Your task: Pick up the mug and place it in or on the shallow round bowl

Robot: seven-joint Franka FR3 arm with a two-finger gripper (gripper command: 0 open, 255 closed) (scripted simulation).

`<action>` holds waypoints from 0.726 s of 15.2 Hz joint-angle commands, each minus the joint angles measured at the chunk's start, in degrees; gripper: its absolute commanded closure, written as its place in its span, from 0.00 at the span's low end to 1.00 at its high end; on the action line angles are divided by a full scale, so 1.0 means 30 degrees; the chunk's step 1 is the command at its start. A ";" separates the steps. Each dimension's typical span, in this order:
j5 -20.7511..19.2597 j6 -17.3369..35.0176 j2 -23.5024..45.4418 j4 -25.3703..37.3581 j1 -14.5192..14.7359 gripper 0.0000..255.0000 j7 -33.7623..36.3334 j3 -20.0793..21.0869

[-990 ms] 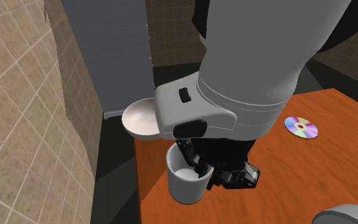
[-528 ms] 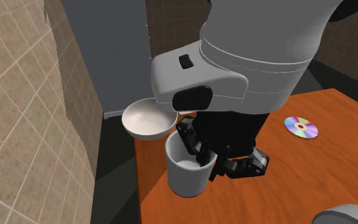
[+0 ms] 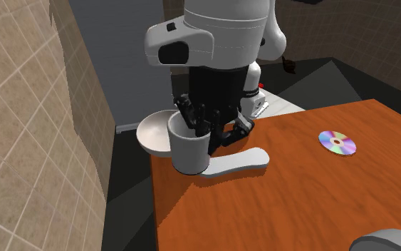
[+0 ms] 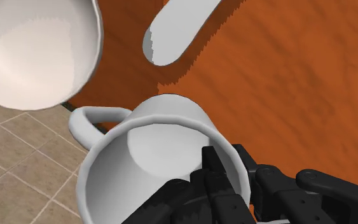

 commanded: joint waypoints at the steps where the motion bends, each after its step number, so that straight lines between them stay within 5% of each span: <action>1: 0.0628 0.0223 -0.1265 -0.1268 -0.0561 1.00 -0.0989 -0.0267; 11: 0.2685 0.0796 -0.6837 -0.6748 -0.2313 1.00 -0.6150 -0.2843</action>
